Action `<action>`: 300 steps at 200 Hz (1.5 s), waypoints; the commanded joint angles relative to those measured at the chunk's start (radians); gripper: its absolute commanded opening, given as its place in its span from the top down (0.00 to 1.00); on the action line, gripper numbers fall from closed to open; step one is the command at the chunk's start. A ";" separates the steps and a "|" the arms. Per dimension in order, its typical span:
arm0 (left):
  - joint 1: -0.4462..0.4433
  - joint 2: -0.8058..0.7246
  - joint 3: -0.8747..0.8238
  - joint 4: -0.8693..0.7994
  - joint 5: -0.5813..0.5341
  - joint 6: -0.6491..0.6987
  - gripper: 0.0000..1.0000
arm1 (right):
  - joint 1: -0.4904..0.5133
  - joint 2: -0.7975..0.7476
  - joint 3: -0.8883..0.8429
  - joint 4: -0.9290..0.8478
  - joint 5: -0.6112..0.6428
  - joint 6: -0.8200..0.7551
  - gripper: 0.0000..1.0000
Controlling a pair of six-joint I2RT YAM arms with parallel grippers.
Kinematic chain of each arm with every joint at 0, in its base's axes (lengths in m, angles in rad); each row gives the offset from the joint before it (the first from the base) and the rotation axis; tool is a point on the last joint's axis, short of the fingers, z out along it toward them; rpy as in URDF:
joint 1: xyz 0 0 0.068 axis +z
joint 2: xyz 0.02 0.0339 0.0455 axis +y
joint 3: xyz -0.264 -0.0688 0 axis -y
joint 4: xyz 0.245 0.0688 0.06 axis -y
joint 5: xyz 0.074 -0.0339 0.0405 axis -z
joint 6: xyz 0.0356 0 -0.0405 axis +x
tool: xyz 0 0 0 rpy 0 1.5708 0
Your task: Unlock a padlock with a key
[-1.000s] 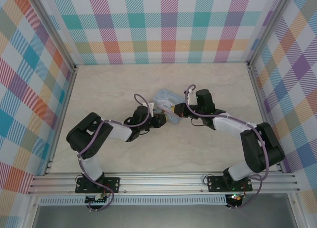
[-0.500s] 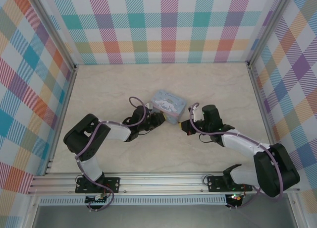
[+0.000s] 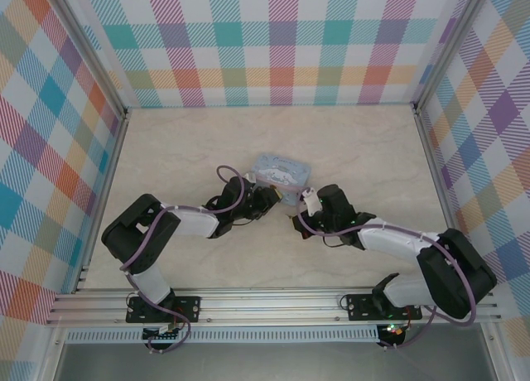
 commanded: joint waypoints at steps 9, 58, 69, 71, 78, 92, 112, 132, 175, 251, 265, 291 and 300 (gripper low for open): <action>-0.017 -0.051 -0.009 0.022 -0.001 -0.039 0.93 | 0.010 0.032 0.058 -0.015 0.098 -0.036 0.97; -0.023 -0.054 -0.022 0.023 -0.001 -0.055 0.95 | 0.010 0.072 0.095 -0.030 0.125 -0.069 0.97; -0.024 -0.054 -0.025 0.023 0.001 -0.058 0.95 | 0.010 0.080 0.099 -0.025 0.129 -0.071 0.97; -0.024 -0.054 -0.025 0.023 0.002 -0.059 0.95 | 0.010 0.081 0.101 -0.026 0.130 -0.071 0.97; -0.023 -0.055 -0.026 0.022 0.000 -0.061 0.95 | 0.010 0.085 0.105 -0.026 0.133 -0.072 0.97; -0.024 -0.056 -0.028 0.023 -0.002 -0.065 0.95 | 0.010 0.093 0.114 -0.031 0.139 -0.075 0.97; -0.026 -0.055 -0.030 0.025 0.000 -0.071 0.95 | 0.010 0.098 0.123 -0.040 0.141 -0.080 0.97; -0.026 -0.055 -0.028 0.024 0.000 -0.077 0.95 | 0.012 0.104 0.126 -0.034 0.134 -0.078 0.97; -0.032 -0.052 -0.029 0.027 -0.002 -0.083 0.95 | 0.021 0.134 0.139 -0.035 0.135 -0.083 0.97; -0.046 -0.042 -0.021 0.027 -0.003 -0.089 0.96 | 0.034 0.151 0.152 -0.013 0.147 -0.077 0.97; -0.047 -0.040 -0.021 0.028 -0.002 -0.089 0.96 | 0.035 0.153 0.154 -0.010 0.149 -0.079 0.97; -0.048 -0.039 -0.021 0.027 -0.002 -0.091 0.97 | 0.038 0.154 0.154 -0.001 0.146 -0.082 0.97; -0.049 -0.038 -0.021 0.027 -0.003 -0.091 0.97 | 0.039 0.149 0.148 0.012 0.144 -0.081 0.97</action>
